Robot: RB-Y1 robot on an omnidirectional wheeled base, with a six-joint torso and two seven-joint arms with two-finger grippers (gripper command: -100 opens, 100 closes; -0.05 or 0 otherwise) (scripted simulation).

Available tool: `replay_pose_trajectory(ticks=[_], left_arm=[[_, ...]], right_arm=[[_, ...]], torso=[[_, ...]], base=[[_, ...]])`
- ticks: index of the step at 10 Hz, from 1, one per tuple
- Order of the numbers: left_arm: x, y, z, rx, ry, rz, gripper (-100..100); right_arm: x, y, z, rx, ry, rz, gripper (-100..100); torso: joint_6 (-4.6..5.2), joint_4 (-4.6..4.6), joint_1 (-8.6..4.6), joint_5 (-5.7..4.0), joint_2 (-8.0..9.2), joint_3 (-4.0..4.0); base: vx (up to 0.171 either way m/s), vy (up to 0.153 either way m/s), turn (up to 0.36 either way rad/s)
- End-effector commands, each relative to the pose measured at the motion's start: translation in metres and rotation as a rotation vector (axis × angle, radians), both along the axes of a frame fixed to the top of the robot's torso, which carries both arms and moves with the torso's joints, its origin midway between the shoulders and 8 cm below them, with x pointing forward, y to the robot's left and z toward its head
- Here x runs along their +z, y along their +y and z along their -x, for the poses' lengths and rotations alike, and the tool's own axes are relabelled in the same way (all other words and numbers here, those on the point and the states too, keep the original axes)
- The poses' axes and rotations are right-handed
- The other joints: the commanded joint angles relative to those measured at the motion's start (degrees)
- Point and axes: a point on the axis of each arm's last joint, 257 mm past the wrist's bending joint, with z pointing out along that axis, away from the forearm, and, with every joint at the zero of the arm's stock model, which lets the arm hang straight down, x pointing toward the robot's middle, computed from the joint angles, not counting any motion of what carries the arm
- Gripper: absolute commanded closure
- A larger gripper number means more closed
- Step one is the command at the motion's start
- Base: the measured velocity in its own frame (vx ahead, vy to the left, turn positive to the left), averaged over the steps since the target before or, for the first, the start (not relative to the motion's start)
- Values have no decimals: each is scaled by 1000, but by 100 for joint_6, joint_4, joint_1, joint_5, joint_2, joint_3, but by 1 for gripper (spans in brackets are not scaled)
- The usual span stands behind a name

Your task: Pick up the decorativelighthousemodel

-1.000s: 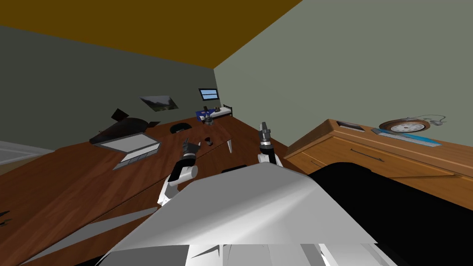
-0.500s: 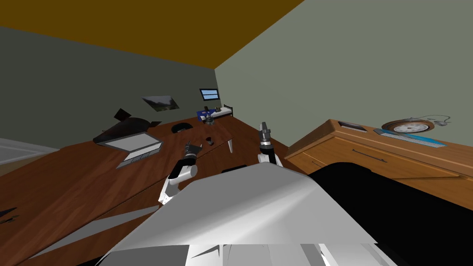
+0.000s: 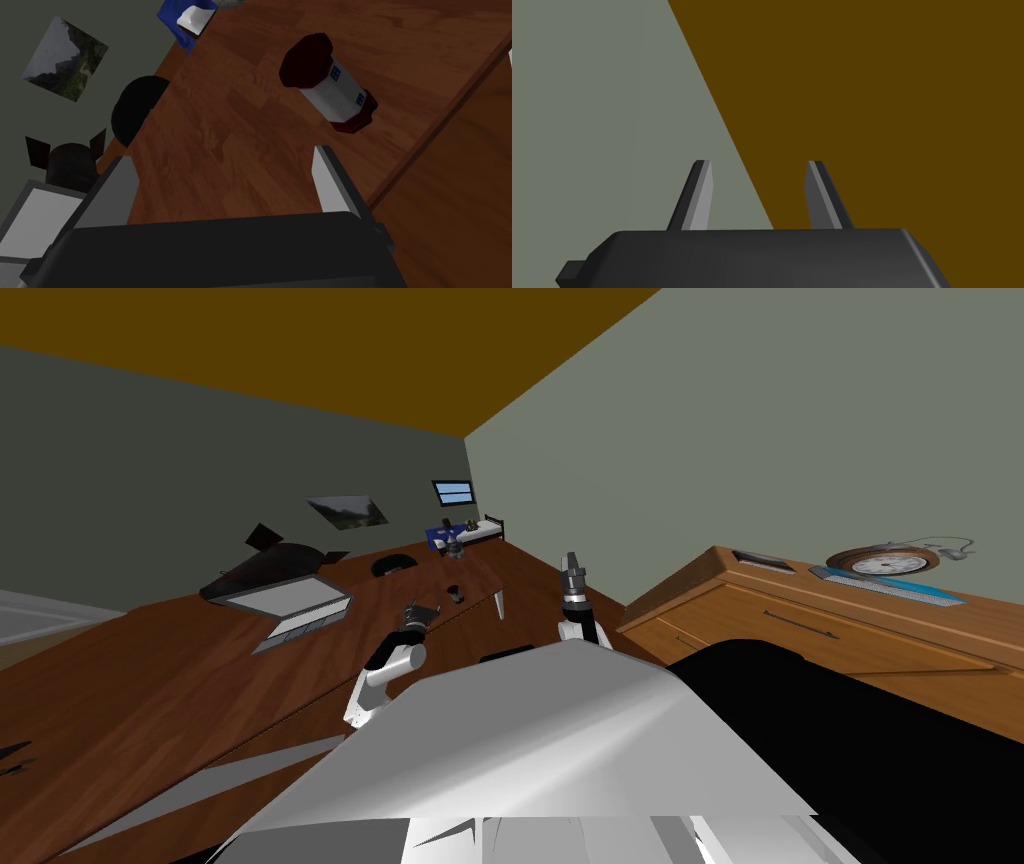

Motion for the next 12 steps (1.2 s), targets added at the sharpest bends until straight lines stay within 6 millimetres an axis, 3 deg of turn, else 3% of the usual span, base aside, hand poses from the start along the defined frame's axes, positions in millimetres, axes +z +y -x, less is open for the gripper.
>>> replay_pose_trajectory(ticks=[1, 12], left_arm=[[-17, 2, 2, 11, 50, 64, -100], [-94, 14, 29, 78, 333, 330, -100]], right_arm=[[0, 0, 0, 0, 0, 0, 0], [0, 0, 0, 0, 0, 0, 0]], torso=[[0, 0, 0, 0, 0, 0], [0, -3, 3, 1, -16, -9]], base=[[16, 29, -24], [41, 32, -51]])
